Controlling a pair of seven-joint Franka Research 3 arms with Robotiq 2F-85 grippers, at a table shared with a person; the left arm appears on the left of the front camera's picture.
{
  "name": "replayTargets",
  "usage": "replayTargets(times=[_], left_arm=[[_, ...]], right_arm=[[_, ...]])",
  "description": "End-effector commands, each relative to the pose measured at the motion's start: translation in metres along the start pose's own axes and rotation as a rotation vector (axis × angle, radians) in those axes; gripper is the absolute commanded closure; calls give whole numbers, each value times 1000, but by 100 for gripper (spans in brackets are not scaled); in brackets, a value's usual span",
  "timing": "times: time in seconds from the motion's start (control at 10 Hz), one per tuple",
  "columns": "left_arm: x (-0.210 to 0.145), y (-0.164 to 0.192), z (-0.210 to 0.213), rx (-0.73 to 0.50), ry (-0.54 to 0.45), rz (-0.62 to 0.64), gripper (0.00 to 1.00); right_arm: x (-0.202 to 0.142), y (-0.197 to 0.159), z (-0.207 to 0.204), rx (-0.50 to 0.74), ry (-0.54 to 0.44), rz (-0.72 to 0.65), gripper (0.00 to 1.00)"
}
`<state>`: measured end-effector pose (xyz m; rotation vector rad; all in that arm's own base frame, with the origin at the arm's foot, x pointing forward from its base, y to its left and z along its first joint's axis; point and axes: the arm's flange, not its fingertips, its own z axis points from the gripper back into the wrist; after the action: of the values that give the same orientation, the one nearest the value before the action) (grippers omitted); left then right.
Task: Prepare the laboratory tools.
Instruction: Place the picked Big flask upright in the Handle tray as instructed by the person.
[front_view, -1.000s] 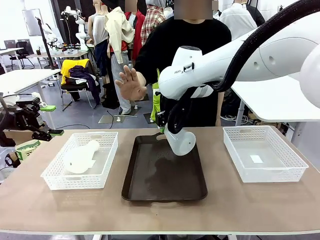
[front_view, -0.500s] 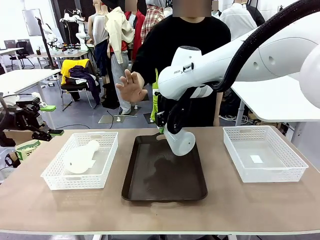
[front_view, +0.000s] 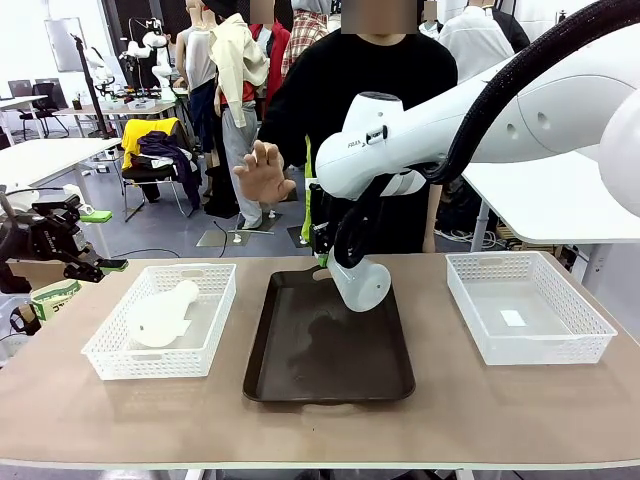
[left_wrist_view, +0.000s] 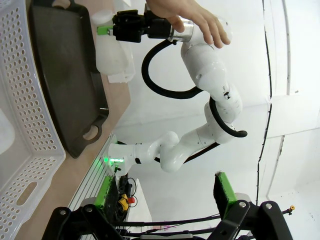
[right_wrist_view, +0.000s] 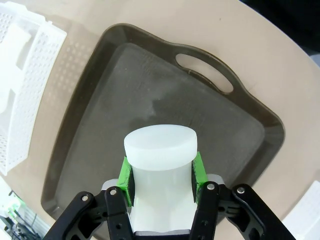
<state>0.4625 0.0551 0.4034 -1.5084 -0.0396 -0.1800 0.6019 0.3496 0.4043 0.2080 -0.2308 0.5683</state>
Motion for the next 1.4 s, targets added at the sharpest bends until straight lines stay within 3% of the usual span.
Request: replayTargets(times=[0.0,1.3], left_arm=[[0,-2,0,8,-6,-5,0],[0,-2,0,8,-6,-5,0]], right_arm=[[0,-1,2,-5,-2,5,100],[0,-1,2,-5,-2,5,100]])
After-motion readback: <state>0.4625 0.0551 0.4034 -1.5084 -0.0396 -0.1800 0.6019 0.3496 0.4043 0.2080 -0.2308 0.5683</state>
